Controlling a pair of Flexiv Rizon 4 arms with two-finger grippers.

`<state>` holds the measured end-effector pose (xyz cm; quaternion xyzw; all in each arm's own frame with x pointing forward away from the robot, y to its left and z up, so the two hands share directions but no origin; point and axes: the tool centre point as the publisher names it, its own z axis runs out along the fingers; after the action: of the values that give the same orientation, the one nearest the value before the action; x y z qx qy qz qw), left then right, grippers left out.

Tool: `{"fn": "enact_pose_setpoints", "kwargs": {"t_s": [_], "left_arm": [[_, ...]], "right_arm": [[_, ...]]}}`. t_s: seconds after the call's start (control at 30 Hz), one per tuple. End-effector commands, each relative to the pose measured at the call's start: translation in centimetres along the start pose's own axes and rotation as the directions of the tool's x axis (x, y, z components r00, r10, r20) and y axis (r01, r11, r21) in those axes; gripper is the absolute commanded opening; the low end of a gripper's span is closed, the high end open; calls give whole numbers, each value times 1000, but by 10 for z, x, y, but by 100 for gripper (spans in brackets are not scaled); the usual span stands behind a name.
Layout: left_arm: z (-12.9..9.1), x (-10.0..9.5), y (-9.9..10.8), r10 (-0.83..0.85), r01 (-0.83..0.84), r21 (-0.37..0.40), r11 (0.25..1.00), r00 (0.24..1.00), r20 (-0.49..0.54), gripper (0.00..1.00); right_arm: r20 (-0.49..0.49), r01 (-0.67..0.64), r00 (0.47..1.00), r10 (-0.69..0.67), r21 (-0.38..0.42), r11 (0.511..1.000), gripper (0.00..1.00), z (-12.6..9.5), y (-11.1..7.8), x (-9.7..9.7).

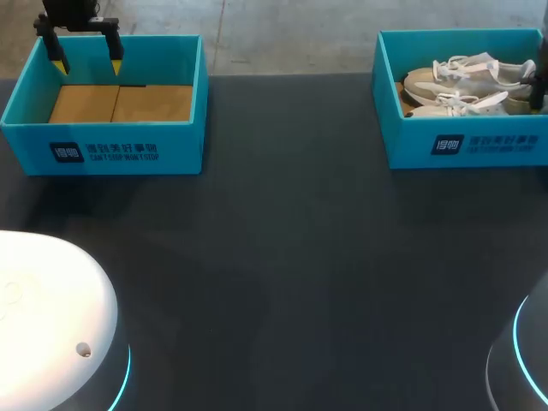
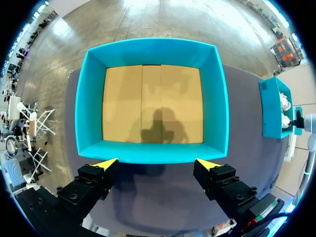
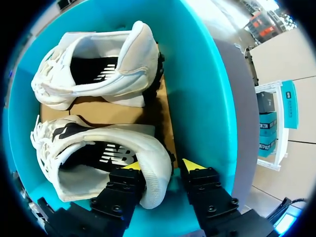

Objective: Take the shoe out of the shoebox, open the shoe tongue, remove and reinsert the insole, then place the shoe into the shoebox

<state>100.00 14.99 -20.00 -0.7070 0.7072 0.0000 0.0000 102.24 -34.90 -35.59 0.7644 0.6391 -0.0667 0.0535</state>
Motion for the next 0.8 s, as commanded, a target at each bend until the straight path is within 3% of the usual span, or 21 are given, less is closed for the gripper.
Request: {"fn": "enact_pose_setpoints", "kwargs": {"t_s": [0.03,0.5,0.8], "left_arm": [[0,0,0,0,0,0,1000,1000,0,100],[0,0,0,0,0,0,1000,1000,0,100],[0,0,0,0,0,0,1000,1000,0,100]], "right_arm": [[3,5,1000,-5,5,1000,43,1,2,3],[-10,-10,1000,10,34,999,48,12,-2,5],[-22,-10,1000,11,57,998,44,20,-1,9]]}}
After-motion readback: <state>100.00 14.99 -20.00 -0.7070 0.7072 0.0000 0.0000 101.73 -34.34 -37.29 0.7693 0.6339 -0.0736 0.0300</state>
